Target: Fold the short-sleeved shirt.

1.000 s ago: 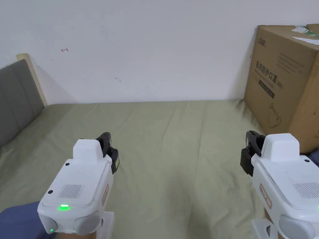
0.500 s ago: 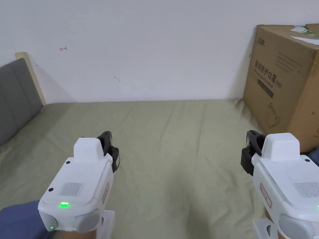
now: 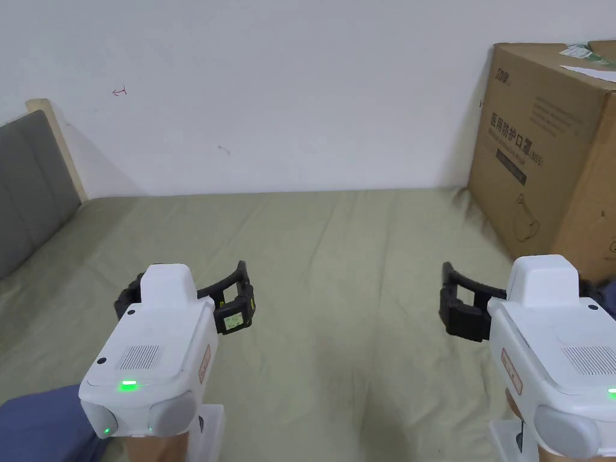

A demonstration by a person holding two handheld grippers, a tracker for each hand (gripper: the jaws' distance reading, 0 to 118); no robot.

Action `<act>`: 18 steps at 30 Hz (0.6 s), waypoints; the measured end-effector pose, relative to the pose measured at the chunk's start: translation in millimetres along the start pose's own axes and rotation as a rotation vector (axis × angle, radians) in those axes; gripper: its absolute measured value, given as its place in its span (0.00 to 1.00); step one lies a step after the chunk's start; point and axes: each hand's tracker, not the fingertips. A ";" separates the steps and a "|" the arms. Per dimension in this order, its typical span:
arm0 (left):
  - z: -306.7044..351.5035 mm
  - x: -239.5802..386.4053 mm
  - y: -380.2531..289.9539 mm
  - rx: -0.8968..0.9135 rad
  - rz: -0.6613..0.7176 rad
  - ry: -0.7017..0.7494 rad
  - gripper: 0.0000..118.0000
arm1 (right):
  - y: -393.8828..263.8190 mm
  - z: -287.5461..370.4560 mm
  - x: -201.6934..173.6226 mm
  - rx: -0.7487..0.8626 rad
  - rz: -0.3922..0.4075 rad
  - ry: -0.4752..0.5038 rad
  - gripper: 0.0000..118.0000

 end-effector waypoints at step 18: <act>8.1 1.8 0.6 0.051 -0.051 -0.013 1.00 | 1.0 6.0 4.7 0.026 -0.006 -0.025 1.00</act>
